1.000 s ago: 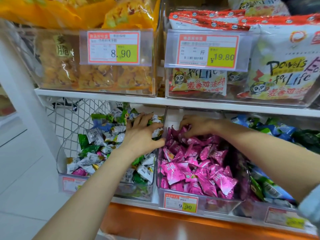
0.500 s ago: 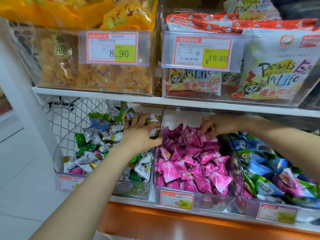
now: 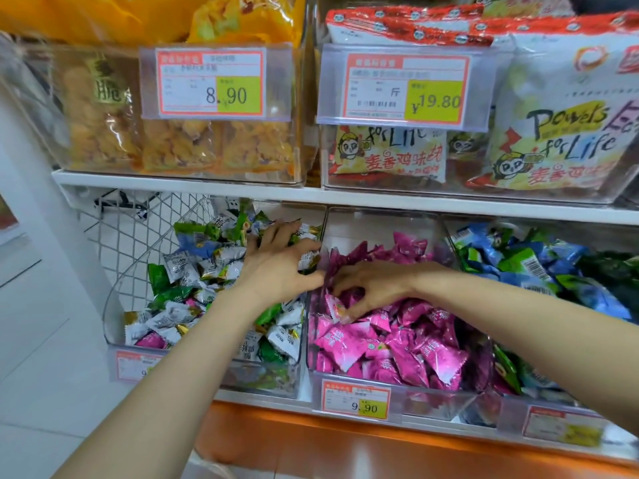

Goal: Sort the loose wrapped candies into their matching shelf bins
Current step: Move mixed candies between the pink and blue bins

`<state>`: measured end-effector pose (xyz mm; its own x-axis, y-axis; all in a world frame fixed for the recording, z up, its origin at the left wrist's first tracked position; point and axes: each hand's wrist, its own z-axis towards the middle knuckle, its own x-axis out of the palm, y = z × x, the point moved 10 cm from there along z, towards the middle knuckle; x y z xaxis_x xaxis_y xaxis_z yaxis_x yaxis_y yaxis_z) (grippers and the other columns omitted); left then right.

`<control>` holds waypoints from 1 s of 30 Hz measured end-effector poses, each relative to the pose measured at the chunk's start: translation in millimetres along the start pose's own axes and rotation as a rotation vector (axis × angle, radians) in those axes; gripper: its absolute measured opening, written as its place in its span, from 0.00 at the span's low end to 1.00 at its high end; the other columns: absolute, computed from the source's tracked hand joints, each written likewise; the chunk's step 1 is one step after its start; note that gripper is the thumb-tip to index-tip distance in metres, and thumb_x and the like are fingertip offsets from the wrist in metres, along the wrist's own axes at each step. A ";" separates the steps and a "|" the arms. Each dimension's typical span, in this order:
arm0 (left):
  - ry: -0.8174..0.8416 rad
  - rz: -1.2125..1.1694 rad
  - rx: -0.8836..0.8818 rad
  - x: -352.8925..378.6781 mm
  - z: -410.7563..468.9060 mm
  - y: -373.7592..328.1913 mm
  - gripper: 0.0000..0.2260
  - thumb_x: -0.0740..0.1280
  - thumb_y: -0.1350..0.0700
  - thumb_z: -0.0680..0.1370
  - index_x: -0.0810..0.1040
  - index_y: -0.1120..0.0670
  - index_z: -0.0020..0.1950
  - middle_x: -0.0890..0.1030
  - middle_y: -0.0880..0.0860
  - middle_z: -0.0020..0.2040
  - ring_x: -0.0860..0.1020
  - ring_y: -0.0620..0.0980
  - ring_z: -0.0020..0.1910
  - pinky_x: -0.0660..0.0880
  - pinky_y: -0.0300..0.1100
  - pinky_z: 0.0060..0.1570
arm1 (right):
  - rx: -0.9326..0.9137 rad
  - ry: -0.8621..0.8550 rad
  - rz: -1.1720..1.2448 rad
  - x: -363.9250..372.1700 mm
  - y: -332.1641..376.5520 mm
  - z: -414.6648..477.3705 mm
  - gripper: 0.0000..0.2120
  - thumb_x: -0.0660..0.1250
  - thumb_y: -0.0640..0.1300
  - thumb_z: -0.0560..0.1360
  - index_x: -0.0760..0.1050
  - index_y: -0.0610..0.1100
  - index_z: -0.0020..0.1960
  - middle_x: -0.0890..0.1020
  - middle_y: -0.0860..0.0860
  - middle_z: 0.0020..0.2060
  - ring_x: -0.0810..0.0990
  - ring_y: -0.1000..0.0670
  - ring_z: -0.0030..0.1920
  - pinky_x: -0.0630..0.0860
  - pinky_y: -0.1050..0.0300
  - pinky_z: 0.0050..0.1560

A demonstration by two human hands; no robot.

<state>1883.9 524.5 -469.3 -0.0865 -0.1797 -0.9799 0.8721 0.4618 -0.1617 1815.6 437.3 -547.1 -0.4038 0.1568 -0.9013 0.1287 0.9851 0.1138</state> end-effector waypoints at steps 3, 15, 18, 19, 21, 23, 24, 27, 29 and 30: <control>-0.003 -0.012 -0.003 -1.9 -1.1 0.4 0.27 0.58 0.35 0.71 0.65 0.38 0.69 0.53 0.46 0.76 0.48 0.49 0.75 0.47 0.54 0.73 | -0.002 0.041 0.001 2.7 -7.8 -5.4 0.31 0.62 0.66 0.72 0.64 0.55 0.71 0.57 0.54 0.75 0.55 0.48 0.74 0.55 0.46 0.72; 0.011 -0.034 -0.005 -0.6 -1.9 1.1 0.24 0.62 0.38 0.74 0.64 0.37 0.70 0.51 0.45 0.77 0.45 0.48 0.75 0.45 0.57 0.73 | -0.074 -0.232 0.180 -32.5 -41.6 -51.5 0.07 0.64 0.54 0.75 0.78 0.52 0.45 0.77 0.58 0.45 0.77 0.54 0.50 0.72 0.49 0.58; 0.014 -0.040 -0.005 -0.6 -1.6 -0.9 0.24 0.62 0.39 0.74 0.64 0.38 0.70 0.51 0.45 0.77 0.45 0.49 0.75 0.45 0.57 0.73 | -0.048 -0.209 0.169 -33.7 -47.1 -52.1 0.06 0.61 0.59 0.73 0.73 0.59 0.41 0.75 0.62 0.43 0.76 0.57 0.48 0.72 0.50 0.58; 0.014 -0.041 -0.005 -0.4 -1.6 -1.3 0.23 0.62 0.39 0.75 0.64 0.38 0.70 0.51 0.45 0.77 0.45 0.49 0.75 0.45 0.57 0.73 | -0.032 -0.211 0.171 -34.2 -47.8 -51.3 0.06 0.63 0.58 0.74 0.75 0.58 0.43 0.76 0.61 0.44 0.76 0.56 0.49 0.72 0.50 0.58; 0.016 -0.038 -0.006 -0.4 -1.7 -1.5 0.24 0.62 0.39 0.75 0.64 0.38 0.70 0.51 0.46 0.77 0.45 0.49 0.75 0.45 0.57 0.73 | -0.012 -0.295 0.128 -42.3 -45.4 -49.6 0.07 0.68 0.52 0.74 0.78 0.52 0.50 0.77 0.56 0.52 0.75 0.54 0.55 0.70 0.51 0.61; 0.019 -0.037 -0.007 -0.2 -1.5 -1.7 0.24 0.62 0.40 0.75 0.64 0.38 0.70 0.51 0.46 0.77 0.45 0.49 0.75 0.46 0.57 0.73 | -0.046 -0.403 0.058 -51.6 -25.9 -49.8 0.13 0.70 0.49 0.73 0.77 0.52 0.57 0.75 0.55 0.60 0.71 0.54 0.61 0.65 0.58 0.64; 0.017 -0.037 -0.007 -0.4 -1.4 -2.1 0.24 0.62 0.40 0.75 0.64 0.39 0.70 0.51 0.46 0.77 0.45 0.49 0.75 0.46 0.57 0.73 | -0.081 -0.416 0.047 -51.9 -10.9 -48.2 0.16 0.69 0.50 0.73 0.76 0.53 0.60 0.74 0.55 0.62 0.69 0.54 0.63 0.63 0.62 0.64; 0.010 -0.033 -0.010 -0.8 -1.4 -3.1 0.24 0.62 0.40 0.75 0.65 0.39 0.70 0.51 0.46 0.77 0.45 0.49 0.75 0.46 0.57 0.73 | -0.168 -0.251 0.010 -27.0 26.0 -27.2 0.22 0.68 0.53 0.74 0.71 0.54 0.67 0.71 0.53 0.67 0.68 0.51 0.67 0.63 0.57 0.67; 0.004 -0.033 -0.013 -1.4 -1.2 -2.5 0.23 0.62 0.40 0.75 0.65 0.39 0.70 0.52 0.46 0.77 0.45 0.49 0.75 0.47 0.57 0.73 | -0.142 -0.115 -0.117 -6.2 30.4 -11.5 0.24 0.67 0.54 0.74 0.68 0.55 0.69 0.67 0.52 0.70 0.66 0.49 0.68 0.64 0.51 0.68; 0.004 -0.036 -0.014 -1.4 -1.2 -1.7 0.23 0.62 0.40 0.75 0.65 0.39 0.70 0.52 0.46 0.76 0.45 0.49 0.75 0.47 0.57 0.73 | -0.132 -0.081 -0.185 -1.2 29.5 -6.2 0.24 0.67 0.55 0.74 0.67 0.56 0.69 0.66 0.53 0.71 0.65 0.48 0.69 0.65 0.49 0.67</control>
<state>1881.9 525.1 -467.7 -0.1197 -0.1935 -0.9738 0.8614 0.4673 -0.1988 1814.2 466.6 -540.0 -0.3350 -0.0285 -0.9418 -0.0622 0.9980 -0.0081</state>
